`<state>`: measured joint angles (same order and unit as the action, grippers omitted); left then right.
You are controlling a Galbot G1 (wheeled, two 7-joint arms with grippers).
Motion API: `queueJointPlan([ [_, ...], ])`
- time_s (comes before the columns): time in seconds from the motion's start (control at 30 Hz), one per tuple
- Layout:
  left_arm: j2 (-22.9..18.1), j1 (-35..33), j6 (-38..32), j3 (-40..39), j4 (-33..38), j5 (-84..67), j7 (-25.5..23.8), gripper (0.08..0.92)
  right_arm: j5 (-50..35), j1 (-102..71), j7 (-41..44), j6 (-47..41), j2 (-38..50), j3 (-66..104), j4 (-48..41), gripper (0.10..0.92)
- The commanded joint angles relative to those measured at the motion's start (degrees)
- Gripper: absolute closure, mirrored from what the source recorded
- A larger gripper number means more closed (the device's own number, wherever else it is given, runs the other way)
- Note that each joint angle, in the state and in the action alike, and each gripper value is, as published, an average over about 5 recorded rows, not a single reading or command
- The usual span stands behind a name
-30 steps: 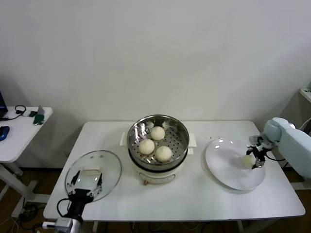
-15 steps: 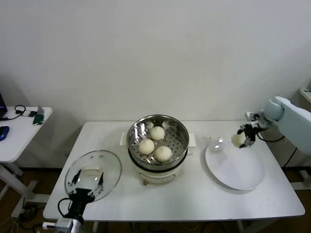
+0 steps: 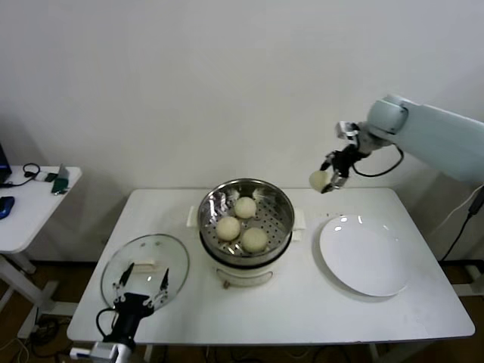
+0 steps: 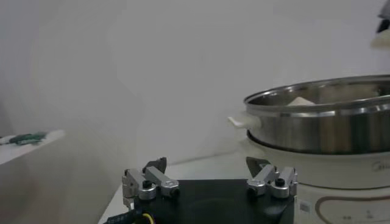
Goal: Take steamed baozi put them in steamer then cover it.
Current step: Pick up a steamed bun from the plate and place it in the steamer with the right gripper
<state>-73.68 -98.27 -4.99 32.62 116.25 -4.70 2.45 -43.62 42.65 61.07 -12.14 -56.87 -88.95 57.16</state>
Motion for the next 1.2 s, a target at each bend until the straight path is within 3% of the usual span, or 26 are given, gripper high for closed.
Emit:
queueJointPlan([
  [0.03, 0.4, -0.1, -0.2, -0.4, 0.4, -0.4, -0.1, 0.177, -14.2, 6.0, -2.2, -3.8, -14.9, -9.4, 2.1, 0.321],
  [0.4, 0.7, 1.1, 0.0, 0.1, -0.2, -1.3, -0.2, 0.177, -10.9, -0.8, -1.2, -3.6, -22.1, -11.9, -4.2, 0.328],
  [1.2, 1.0, 2.1, 0.2, -0.1, -0.7, -2.0, -0.2, 0.177, -2.5, -6.5, 0.8, -3.1, -23.6, -11.3, -9.3, 0.304],
])
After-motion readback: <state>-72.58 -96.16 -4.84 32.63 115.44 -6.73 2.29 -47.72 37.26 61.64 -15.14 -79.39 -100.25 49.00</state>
